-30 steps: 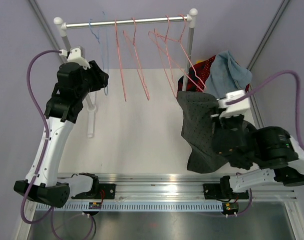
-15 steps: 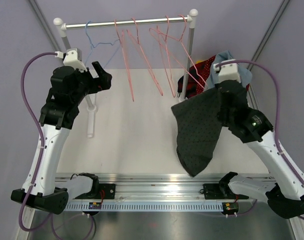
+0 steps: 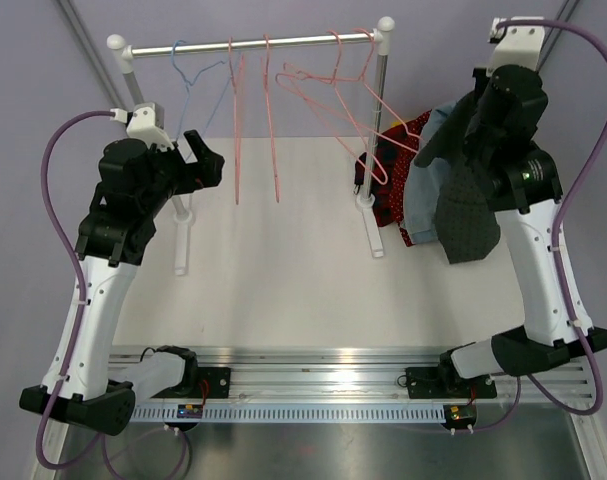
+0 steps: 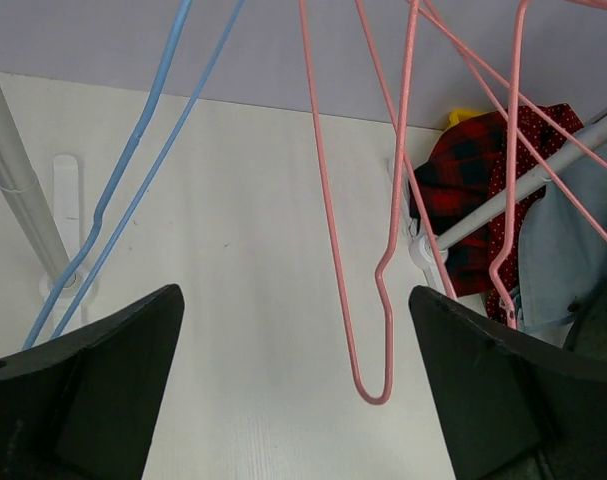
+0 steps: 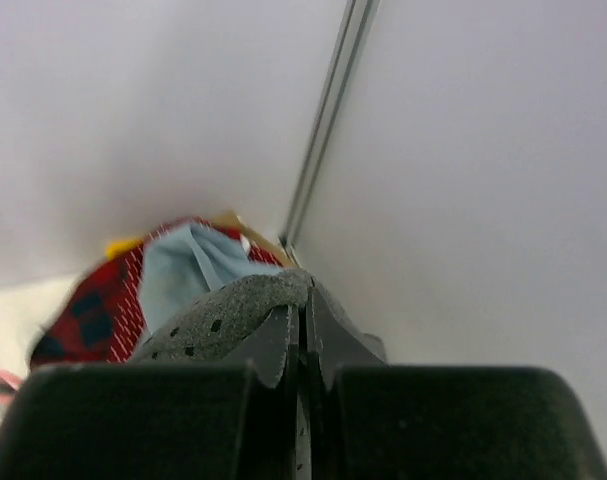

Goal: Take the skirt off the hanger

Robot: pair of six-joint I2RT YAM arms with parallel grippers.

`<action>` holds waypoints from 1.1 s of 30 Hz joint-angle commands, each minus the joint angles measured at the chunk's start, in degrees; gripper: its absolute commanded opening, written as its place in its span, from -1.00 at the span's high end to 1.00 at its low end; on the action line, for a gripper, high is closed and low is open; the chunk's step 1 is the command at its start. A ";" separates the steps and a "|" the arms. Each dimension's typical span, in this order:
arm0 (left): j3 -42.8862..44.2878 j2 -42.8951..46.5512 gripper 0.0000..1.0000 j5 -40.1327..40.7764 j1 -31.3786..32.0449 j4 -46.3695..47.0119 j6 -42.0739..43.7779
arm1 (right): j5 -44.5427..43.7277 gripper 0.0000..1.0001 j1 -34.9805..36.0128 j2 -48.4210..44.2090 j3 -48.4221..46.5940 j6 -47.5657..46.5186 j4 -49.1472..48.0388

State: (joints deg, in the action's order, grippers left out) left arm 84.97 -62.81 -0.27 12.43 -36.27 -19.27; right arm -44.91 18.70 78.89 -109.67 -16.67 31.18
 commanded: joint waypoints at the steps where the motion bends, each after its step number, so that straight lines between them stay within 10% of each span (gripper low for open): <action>1: -0.51 0.93 -0.98 -2.45 -0.03 3.40 0.98 | 1.58 1.00 -0.85 4.94 -11.07 -1.26 -9.55; 12: -3.40 1.72 -0.98 -4.38 -0.03 5.33 0.28 | 3.42 1.00 -8.59 34.20 -42.64 -0.91 -20.09; 24: -2.44 4.26 -0.98 -3.77 -0.03 4.10 1.86 | 1.24 0.95 -13.78 37.13 -14.36 14.99 -28.45; 26: -2.00 4.71 -0.98 -3.77 -0.03 3.84 2.13 | -1.66 0.39 -13.86 34.42 -10.16 16.31 -26.71; 27: -1.65 4.80 -0.98 -3.77 -0.03 3.49 2.22 | -2.11 -0.68 -13.78 32.83 -8.04 18.14 -27.22; 28: -1.30 5.23 -0.98 -3.86 -0.03 3.31 2.04 | -2.03 -0.98 -13.86 29.34 -5.84 18.77 -27.92; 33: 0.90 7.43 -0.98 -2.72 -0.03 0.24 1.34 | -2.91 -0.99 -13.78 16.67 8.05 22.01 -27.40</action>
State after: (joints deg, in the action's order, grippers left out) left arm 83.20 -57.98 -2.90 12.43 -35.62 -18.28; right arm -44.45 4.45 108.71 -104.31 0.45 7.94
